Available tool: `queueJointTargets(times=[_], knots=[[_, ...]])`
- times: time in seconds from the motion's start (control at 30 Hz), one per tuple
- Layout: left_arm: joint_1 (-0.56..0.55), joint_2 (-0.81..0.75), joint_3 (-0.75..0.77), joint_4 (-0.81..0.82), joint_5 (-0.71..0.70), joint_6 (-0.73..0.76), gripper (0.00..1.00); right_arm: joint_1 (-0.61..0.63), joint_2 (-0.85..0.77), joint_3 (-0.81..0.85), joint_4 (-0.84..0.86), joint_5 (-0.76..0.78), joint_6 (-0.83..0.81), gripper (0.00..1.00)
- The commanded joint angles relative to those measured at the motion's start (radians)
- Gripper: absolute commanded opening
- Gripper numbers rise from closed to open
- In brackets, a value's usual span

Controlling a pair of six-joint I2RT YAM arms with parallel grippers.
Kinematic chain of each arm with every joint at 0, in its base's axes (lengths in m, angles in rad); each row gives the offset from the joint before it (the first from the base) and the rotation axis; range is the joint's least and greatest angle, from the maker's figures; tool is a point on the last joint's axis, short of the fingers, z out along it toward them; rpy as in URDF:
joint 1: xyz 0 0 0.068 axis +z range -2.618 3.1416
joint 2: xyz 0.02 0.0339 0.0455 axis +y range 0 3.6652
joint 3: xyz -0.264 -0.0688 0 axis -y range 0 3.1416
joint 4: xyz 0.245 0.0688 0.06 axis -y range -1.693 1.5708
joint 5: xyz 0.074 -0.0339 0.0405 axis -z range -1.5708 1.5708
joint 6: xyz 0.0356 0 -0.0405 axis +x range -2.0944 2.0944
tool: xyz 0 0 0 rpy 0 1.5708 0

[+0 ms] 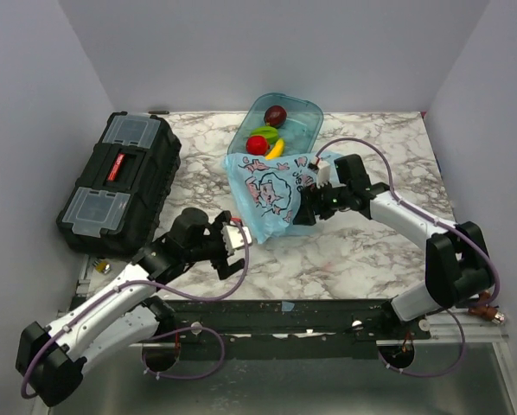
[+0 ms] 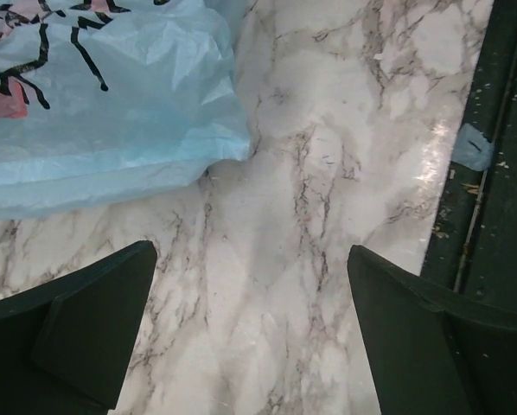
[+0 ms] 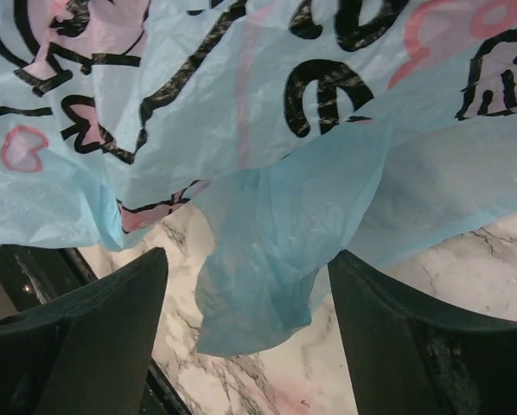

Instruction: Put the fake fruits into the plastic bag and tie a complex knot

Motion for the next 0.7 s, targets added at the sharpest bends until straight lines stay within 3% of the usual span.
queueJointTargets(times=[0.0,0.17,0.4,0.5,0.6,0.67], knots=[[-0.119,0.069,-0.013,0.213,-0.267,0.05,0.98,0.008,0.023,-0.022,0.085,0.08,0.018,0.68],[-0.231,0.188,0.013,0.329,-0.404,0.027,0.99,0.008,0.028,-0.043,0.112,0.07,0.03,0.39],[-0.274,0.378,0.092,0.365,-0.554,-0.036,0.96,0.008,-0.004,-0.052,0.113,0.047,0.04,0.25],[-0.268,0.412,0.123,0.366,-0.6,-0.041,0.72,0.009,-0.025,-0.051,0.087,0.044,0.025,0.22],[-0.224,0.399,0.147,0.316,-0.551,-0.043,0.18,-0.003,-0.057,-0.029,0.001,0.086,-0.01,0.01],[-0.175,0.388,0.169,0.216,-0.506,-0.049,0.0,-0.052,-0.086,-0.006,-0.097,0.092,-0.02,0.01]])
